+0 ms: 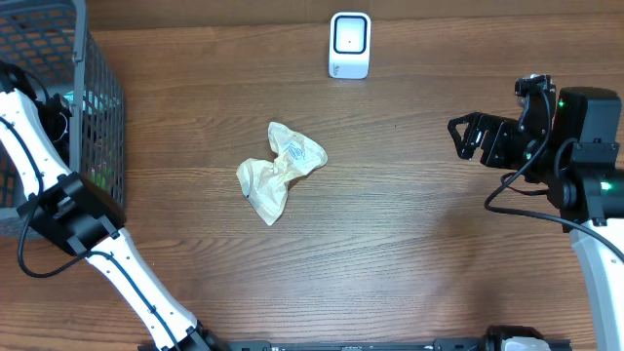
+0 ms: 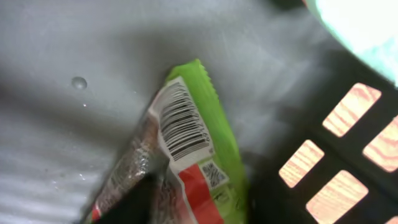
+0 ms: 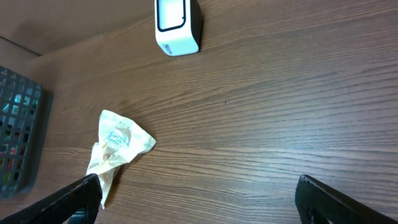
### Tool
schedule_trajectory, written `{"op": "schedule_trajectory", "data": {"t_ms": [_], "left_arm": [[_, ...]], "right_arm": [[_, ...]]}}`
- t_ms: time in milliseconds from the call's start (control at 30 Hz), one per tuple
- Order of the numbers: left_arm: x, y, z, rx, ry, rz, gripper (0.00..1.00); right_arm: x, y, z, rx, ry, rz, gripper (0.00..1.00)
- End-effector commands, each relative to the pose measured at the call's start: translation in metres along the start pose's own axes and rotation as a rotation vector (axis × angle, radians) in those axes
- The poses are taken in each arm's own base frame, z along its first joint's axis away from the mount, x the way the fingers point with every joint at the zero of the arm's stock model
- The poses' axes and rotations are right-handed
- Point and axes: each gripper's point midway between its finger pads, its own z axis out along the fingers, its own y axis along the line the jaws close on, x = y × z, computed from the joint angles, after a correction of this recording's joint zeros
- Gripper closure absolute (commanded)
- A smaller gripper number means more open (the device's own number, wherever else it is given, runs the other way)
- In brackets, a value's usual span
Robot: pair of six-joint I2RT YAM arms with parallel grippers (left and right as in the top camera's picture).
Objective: Scan the item barcode
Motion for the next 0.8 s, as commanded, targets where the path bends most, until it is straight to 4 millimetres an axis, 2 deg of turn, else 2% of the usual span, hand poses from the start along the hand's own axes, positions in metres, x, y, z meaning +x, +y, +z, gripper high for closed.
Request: {"op": "schedule_trajectory", "data": {"t_ms": [0,33,167,267,433,533,667,767], "left_arm": [[0.007,-0.001,0.034,0.006,0.081,0.009,0.87],[0.007,-0.002,0.033,0.011,0.08,0.008,0.96],[0.006,-0.01,0.016,0.041,0.054,0.012,0.96],[-0.001,-0.018,-0.011,0.067,-0.016,0.026,0.96],[-0.005,-0.031,-0.085,0.077,-0.188,0.055,0.96],[0.0,-0.041,-0.141,0.085,-0.316,0.08,0.96],[0.019,-0.05,-0.212,0.086,-0.471,0.099,0.96],[0.04,-0.057,-0.264,0.093,-0.586,0.122,0.96]], "right_arm": [[-0.008,0.005,-0.005,-0.01,-0.024,-0.009,0.0],[-0.008,0.005,-0.005,-0.01,-0.024,-0.009,0.0],[-0.008,0.005,-0.005,-0.01,-0.024,-0.01,0.0],[-0.008,0.005,-0.005,-0.01,-0.024,-0.01,0.0],[-0.008,0.005,-0.005,-0.01,-0.024,-0.01,0.0],[-0.008,0.005,-0.005,-0.01,-0.024,-0.01,0.0],[-0.009,0.005,-0.005,-0.01,-0.024,-0.01,0.0],[-0.009,0.005,-0.005,-0.01,-0.027,-0.011,0.0]]}}
